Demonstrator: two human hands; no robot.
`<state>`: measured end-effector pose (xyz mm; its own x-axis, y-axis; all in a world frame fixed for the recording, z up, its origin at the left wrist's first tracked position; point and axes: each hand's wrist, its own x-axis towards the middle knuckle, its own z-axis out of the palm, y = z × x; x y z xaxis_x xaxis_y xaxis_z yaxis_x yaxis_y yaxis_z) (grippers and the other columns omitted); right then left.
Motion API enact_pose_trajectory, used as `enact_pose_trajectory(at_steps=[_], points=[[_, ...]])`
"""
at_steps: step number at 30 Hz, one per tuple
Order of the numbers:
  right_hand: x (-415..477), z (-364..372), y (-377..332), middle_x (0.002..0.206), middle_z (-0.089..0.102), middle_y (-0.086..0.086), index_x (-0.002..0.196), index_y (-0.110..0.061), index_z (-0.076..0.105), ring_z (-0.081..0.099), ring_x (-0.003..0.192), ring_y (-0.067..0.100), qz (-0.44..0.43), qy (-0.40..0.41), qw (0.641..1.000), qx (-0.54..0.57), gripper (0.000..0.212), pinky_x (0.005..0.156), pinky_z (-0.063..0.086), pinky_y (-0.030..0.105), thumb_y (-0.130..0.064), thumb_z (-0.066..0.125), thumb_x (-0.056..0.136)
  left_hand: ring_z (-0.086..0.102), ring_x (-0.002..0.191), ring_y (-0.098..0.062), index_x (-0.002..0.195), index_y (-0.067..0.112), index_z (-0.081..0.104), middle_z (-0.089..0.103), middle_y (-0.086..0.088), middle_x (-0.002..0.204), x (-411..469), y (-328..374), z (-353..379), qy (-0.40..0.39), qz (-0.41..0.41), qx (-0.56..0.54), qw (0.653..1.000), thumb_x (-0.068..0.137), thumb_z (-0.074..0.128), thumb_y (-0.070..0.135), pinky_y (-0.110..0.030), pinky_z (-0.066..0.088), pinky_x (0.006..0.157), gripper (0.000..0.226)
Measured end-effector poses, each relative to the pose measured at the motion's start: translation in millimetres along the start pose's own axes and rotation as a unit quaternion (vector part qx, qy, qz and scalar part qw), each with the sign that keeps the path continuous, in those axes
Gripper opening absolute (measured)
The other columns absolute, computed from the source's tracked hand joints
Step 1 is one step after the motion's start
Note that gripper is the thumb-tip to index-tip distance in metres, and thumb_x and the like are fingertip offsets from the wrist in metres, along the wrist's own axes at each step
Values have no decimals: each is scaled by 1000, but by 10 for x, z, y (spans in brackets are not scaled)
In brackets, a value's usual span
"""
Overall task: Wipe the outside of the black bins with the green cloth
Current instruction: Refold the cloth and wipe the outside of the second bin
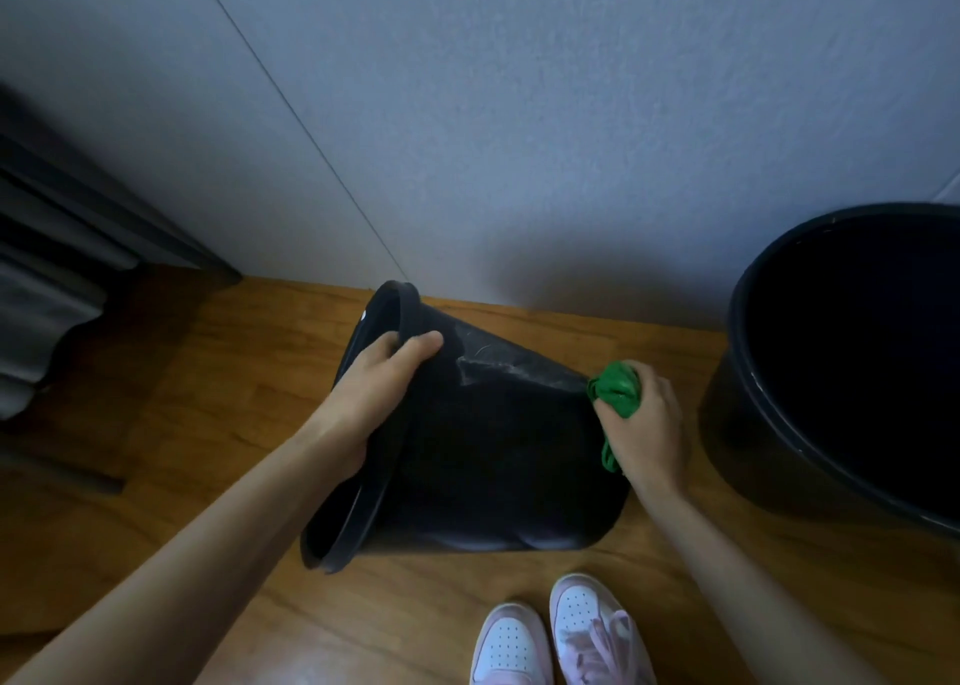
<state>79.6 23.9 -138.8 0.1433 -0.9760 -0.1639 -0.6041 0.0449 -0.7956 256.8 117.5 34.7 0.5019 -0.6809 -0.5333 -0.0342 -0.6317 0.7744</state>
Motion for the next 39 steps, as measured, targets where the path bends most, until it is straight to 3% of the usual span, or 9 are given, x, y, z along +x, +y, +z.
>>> enact_pose_trajectory(at_steps=[7,11,13,15,19,24,27,32,39], points=[[-305,-172,-245,118,53,6,123,-14,51,50,109,23,-98,82,991,46,60,86,38,28,-18,75,67,62,95,-11,102,36,57,66,7,100,-139,-113,130,28,103,12,994,96,44,22,-28,47,82,21],[-675,-127,-670,116,56,5,122,-15,50,51,107,20,-219,97,969,67,62,87,42,30,-37,62,65,61,95,-4,98,36,60,68,13,95,-186,-243,235,43,117,0,992,96,44,21,-26,46,87,21],[-830,-60,-871,117,56,1,122,-21,47,50,106,17,-263,68,961,57,64,85,40,29,-41,61,62,60,79,6,86,29,60,66,14,82,-170,-268,249,72,146,10,987,97,41,27,-13,44,77,22],[-909,-8,-1014,120,56,-3,123,-24,49,50,107,15,-288,48,956,38,60,84,40,30,-42,60,66,49,61,0,74,16,49,53,8,70,-186,-282,258,81,160,21,984,99,35,33,-15,42,66,33],[-831,26,-1054,125,53,-5,126,-29,48,50,109,18,-300,32,953,-16,57,83,43,35,-41,56,71,41,58,-2,73,12,45,44,1,69,-158,-291,264,97,160,28,982,99,32,33,-15,39,58,36],[-408,12,-802,124,54,1,125,-28,50,51,109,27,-196,32,977,-76,61,83,42,38,-32,73,68,57,87,-18,95,7,56,61,-10,93,-113,-381,180,102,118,9,988,99,29,40,-33,44,79,42],[-65,-79,-556,125,53,5,126,-24,51,48,112,32,-75,44,991,-106,55,87,41,42,-31,69,75,59,93,-15,99,18,58,62,-3,98,-145,-402,167,102,110,2,989,99,27,40,-29,45,80,37],[290,-234,-159,132,47,10,129,-18,45,44,121,32,70,40,993,-89,50,93,41,46,-31,62,83,60,85,-6,96,15,58,63,0,93,-143,-362,238,98,126,3,987,98,29,38,-22,43,73,37],[-284,-120,-613,130,49,5,128,-21,49,47,114,31,-59,54,995,-62,58,89,41,43,-29,70,74,58,75,-1,91,12,56,61,-3,85,-183,-387,213,116,154,58,980,99,30,34,-7,43,61,35]])
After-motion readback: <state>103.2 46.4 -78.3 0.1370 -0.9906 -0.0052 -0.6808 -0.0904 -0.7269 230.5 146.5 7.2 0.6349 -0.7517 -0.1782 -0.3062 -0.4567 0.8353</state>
